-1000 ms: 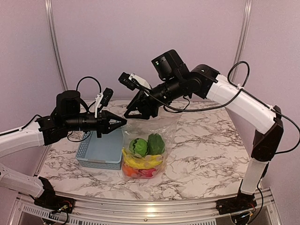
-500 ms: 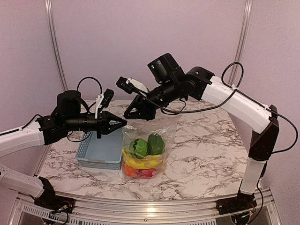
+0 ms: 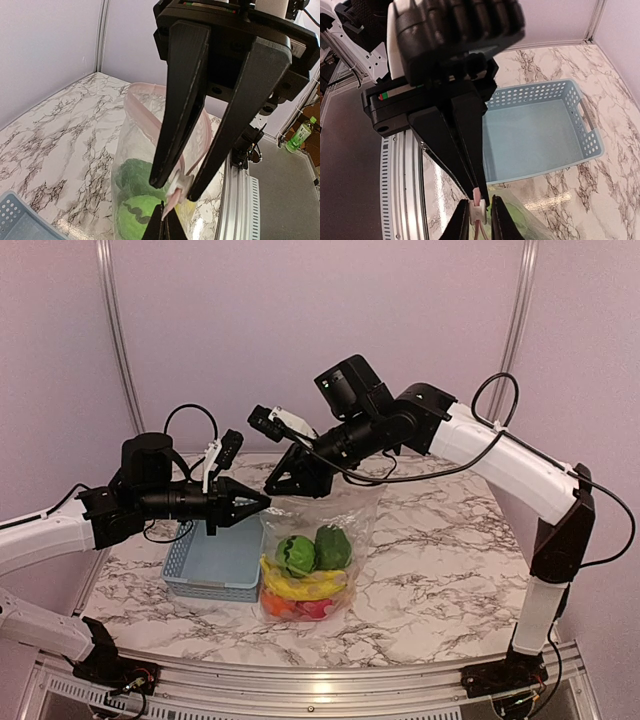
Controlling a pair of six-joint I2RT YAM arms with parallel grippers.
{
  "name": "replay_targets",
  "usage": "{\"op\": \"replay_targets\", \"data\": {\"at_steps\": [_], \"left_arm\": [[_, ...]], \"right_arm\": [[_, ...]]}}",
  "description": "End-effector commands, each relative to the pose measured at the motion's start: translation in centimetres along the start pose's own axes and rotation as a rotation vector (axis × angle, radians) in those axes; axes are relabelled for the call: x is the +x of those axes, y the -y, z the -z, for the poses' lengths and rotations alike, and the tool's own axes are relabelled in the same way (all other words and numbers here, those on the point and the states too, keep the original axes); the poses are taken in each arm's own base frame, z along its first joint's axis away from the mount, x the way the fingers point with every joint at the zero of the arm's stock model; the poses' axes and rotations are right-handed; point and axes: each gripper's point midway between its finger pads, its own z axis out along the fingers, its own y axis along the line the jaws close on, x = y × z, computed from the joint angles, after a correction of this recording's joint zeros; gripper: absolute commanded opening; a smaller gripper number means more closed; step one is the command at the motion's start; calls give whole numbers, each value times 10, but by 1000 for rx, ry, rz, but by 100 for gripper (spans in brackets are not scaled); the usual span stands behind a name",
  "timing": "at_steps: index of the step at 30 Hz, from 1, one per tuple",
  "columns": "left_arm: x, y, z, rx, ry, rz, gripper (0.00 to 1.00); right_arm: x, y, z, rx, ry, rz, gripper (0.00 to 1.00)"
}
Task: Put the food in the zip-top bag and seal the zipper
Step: Hold the zipper from the zipper food storage bag, then hold the zipper food storage bag at the center of the board.
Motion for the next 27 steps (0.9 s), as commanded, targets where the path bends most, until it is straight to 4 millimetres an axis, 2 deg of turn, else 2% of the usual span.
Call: {"op": "replay_targets", "data": {"at_steps": [1, 8, 9, 11, 12, 15, 23, 27], "left_arm": [[-5, -1, 2, -7, -6, -1, 0], [-7, -4, 2, -25, -2, 4, 0], [-6, -5, 2, -29, -5, 7, 3], [-6, -7, 1, -34, -11, 5, 22], [-6, -7, 0, -34, -12, 2, 28], [-8, -7, -2, -27, -5, -23, 33], [-14, -6, -15, 20, -6, -49, 25], [-18, -5, -17, 31, 3, -56, 8]], "right_arm": [[-3, -5, 7, 1, 9, 10, 12], [-2, -6, 6, -3, 5, 10, 6], [-3, -6, 7, -2, 9, 13, 4], [-8, -6, 11, 1, 20, 18, 2], [-10, -7, 13, 3, 27, 21, 2], [-12, -8, 16, 4, 32, 22, 1], [-11, -9, 19, 12, 32, 23, 1], [-9, -6, 19, 26, 23, 20, 1]]}}
